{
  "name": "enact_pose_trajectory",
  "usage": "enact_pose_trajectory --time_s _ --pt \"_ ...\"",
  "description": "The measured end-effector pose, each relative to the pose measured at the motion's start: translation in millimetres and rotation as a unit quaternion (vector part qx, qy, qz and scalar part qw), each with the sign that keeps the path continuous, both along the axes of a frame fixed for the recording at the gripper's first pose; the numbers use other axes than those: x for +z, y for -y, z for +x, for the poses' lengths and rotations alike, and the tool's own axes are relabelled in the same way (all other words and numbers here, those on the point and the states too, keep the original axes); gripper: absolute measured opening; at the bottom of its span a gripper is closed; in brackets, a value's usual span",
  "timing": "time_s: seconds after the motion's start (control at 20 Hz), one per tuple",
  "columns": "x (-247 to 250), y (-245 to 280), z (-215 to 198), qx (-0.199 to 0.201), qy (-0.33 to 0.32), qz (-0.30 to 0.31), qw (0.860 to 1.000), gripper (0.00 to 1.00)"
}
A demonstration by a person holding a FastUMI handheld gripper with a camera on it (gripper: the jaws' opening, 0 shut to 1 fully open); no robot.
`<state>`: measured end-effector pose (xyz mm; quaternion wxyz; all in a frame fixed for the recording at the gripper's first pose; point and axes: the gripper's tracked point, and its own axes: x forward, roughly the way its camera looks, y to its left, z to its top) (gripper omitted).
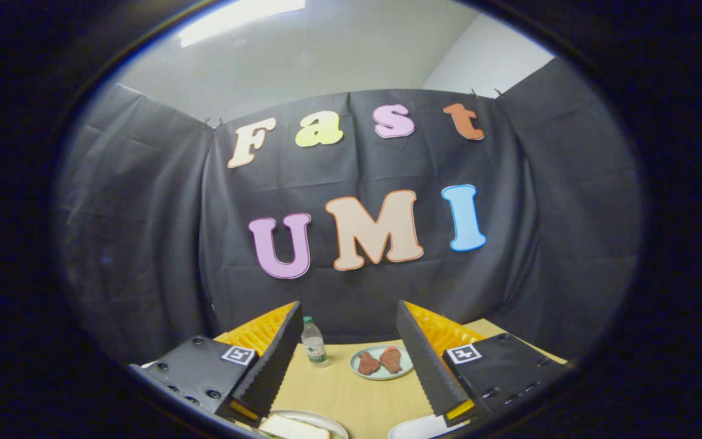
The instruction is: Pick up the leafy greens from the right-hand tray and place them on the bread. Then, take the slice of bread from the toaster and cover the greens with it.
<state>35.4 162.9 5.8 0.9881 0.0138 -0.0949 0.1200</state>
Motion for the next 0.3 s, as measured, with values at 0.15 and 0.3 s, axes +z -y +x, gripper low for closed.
enact_pose_trajectory --time_s 0.15,0.3 --pt "1.0 7.4 -4.2 -0.013 0.002 0.004 1.000 0.98" --pt "0.0 9.3 -8.4 -0.017 0.002 0.000 1.000 0.98"
